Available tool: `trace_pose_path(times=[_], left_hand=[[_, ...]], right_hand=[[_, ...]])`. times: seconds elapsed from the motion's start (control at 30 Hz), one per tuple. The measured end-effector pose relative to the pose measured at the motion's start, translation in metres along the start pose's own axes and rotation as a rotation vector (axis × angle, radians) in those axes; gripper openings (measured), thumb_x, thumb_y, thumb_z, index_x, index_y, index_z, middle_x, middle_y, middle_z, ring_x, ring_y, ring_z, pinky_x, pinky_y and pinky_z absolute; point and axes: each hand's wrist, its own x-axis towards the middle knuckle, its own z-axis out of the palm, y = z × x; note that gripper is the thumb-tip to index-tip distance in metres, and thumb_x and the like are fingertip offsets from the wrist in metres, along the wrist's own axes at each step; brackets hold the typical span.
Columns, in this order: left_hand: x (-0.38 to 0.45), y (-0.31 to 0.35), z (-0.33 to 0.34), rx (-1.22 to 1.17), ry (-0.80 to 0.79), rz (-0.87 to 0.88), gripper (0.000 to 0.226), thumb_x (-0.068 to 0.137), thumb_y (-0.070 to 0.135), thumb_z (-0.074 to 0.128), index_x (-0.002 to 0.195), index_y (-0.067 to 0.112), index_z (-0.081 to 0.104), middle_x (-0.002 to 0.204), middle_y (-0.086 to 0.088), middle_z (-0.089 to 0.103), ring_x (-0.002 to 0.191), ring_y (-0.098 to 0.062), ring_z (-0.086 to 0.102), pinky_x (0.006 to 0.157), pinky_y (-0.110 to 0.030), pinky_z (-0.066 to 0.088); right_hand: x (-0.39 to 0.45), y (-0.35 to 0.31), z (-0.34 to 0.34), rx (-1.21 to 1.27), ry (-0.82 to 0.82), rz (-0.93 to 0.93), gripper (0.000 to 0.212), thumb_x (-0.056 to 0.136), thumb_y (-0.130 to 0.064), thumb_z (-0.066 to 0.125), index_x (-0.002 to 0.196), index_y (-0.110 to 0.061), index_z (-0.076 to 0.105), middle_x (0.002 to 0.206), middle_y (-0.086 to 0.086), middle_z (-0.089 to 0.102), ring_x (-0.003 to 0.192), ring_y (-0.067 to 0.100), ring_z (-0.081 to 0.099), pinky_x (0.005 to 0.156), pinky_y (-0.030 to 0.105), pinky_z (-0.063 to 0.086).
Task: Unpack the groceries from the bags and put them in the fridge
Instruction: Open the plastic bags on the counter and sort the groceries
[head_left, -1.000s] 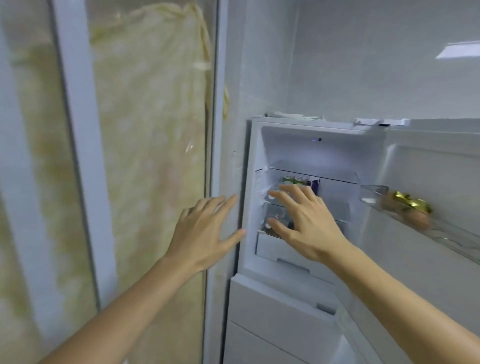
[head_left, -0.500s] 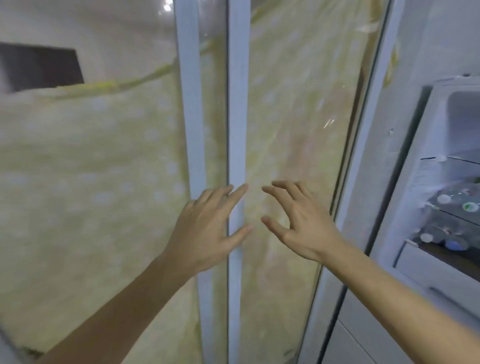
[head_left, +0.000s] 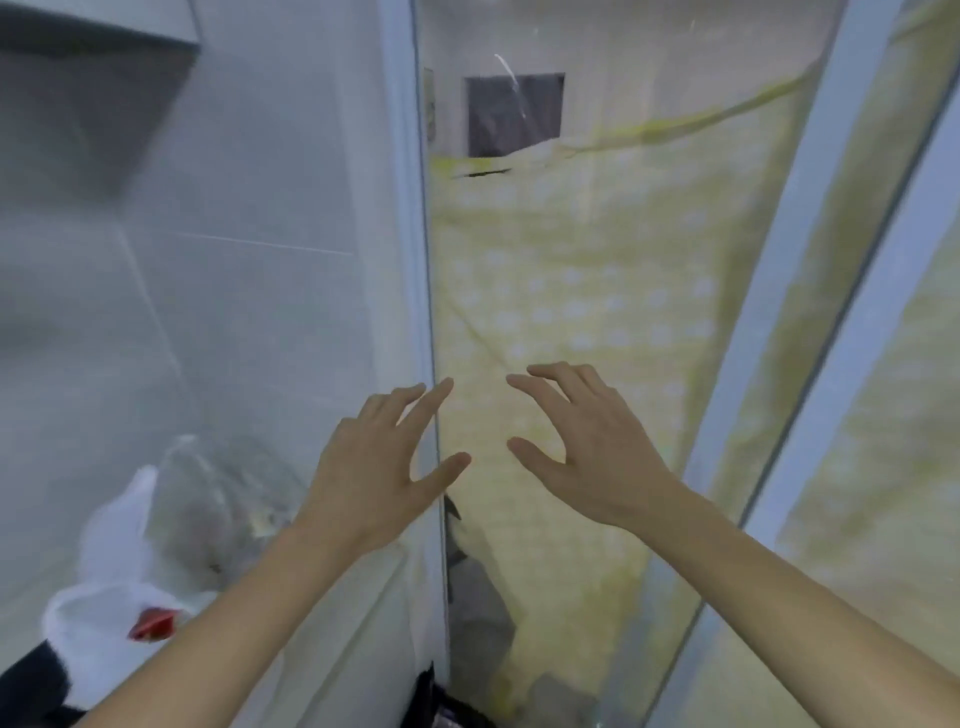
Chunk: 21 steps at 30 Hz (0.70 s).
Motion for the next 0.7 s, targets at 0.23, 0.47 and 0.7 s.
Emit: trace_pose_path(times=[0.23, 0.47, 0.7], left_hand=[[-0.102, -0.126, -0.05, 0.058, 0.039, -0.291, 0.076, 0.092, 0.074, 0.04, 0.159, 0.04, 0.026, 0.154, 0.011, 0.044, 0.141, -0.015, 0.04, 0.104, -0.045, 0.045], [-0.19, -0.199, -0.066, 0.137, -0.032, -0.527, 0.078, 0.089, 0.076, 0.034, 0.158, 0.04, 0.027, 0.151, 0.013, 0.044, 0.134, -0.016, 0.043, 0.097, -0.043, 0.047], [-0.222, -0.239, -0.046, 0.142, -0.064, -0.696, 0.075, 0.094, 0.074, 0.038, 0.159, 0.04, 0.023, 0.152, 0.015, 0.043, 0.134, -0.013, 0.042, 0.099, -0.039, 0.045]], right_hand=[[0.064, -0.123, 0.081, 0.154, -0.077, -0.211, 0.065, 0.095, -0.062, 0.041, 0.152, -0.03, 0.044, 0.151, -0.005, 0.046, 0.137, 0.019, 0.042, 0.103, 0.04, 0.045], [0.091, -0.22, 0.165, 0.299, -0.201, -0.319, 0.062, 0.094, -0.059, 0.044, 0.148, -0.029, 0.045, 0.146, -0.005, 0.047, 0.127, 0.023, 0.048, 0.096, 0.044, 0.051], [0.121, -0.258, 0.239, 0.405, -0.339, -0.403, 0.064, 0.089, -0.061, 0.046, 0.144, -0.03, 0.048, 0.143, -0.008, 0.05, 0.124, 0.021, 0.049, 0.097, 0.043, 0.05]])
